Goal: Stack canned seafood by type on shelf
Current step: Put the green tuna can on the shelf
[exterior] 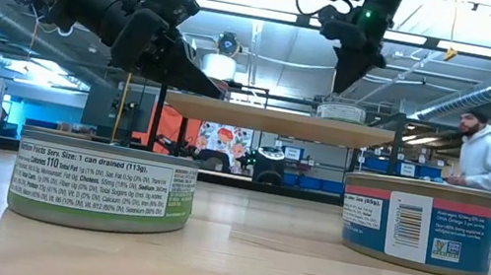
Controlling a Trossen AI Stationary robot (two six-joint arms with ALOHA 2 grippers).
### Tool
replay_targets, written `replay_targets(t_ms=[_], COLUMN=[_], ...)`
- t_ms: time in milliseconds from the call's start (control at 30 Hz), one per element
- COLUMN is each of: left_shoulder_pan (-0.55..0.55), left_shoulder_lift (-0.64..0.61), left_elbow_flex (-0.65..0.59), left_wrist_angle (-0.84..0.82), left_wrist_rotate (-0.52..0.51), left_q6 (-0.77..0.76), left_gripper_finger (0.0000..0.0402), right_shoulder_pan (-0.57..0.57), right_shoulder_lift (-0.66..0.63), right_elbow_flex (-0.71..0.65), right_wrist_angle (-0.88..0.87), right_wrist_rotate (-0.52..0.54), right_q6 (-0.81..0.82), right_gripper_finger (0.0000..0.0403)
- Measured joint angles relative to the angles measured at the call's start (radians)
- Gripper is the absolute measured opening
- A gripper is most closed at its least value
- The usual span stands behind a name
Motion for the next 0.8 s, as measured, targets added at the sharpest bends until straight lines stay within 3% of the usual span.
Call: replay_targets(t_ms=[67,433,800], left_shoulder_pan=[0.0,0.0,0.0], left_shoulder_lift=[0.0,0.0,0.0], left_elbow_flex=[0.0,0.0,0.0], left_wrist_angle=[0.0,0.0,0.0], left_wrist_rotate=[0.0,0.0,0.0], left_q6=[0.0,0.0,0.0], left_gripper_finger=[0.0002,0.0002,0.0002], right_shoulder_pan=[0.0,-0.013,-0.044], right_shoulder_lift=[0.001,-0.004,-0.004], right_elbow_flex=[-0.021,-0.125,-0.131], right_wrist_angle=[0.019,0.116,0.108], right_wrist_rotate=[-0.007,-0.075,-0.083], right_q6=[-0.014,-0.032,-0.037], right_gripper_finger=[0.0011,0.0009,0.0006])
